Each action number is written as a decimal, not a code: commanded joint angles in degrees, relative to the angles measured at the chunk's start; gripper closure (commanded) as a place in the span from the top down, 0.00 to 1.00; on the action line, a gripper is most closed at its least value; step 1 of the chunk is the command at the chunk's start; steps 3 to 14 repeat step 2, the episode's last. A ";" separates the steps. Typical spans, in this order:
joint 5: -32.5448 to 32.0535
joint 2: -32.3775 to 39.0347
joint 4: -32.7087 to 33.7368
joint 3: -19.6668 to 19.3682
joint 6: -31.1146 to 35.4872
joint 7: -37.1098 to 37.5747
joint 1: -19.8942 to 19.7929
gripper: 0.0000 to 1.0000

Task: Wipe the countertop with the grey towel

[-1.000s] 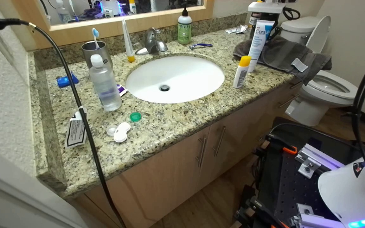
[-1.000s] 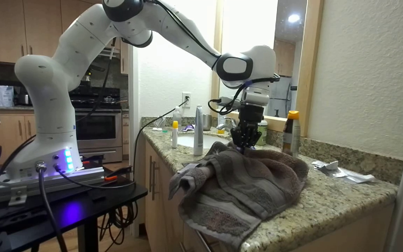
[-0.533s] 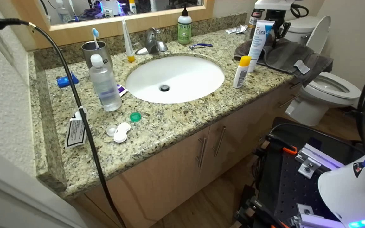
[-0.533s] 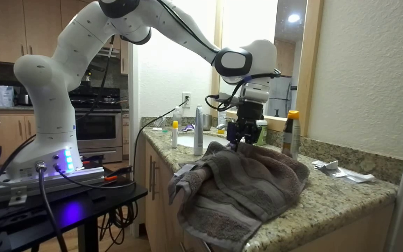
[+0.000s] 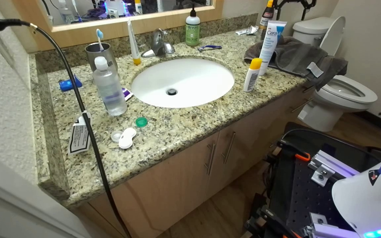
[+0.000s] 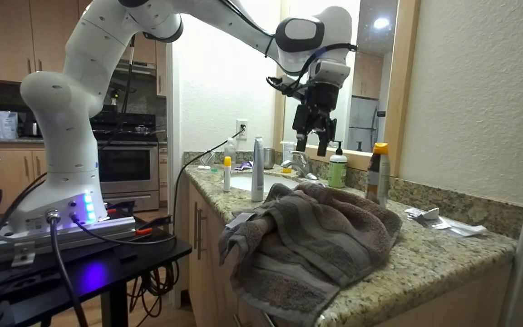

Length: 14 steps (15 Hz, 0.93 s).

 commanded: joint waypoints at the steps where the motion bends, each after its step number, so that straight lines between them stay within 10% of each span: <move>1: -0.45 -1.54 0.41 -0.33 -1.71 -1.57 0.67 1.00; 14: -0.82 -3.28 0.39 -0.39 -2.86 -2.69 1.07 1.00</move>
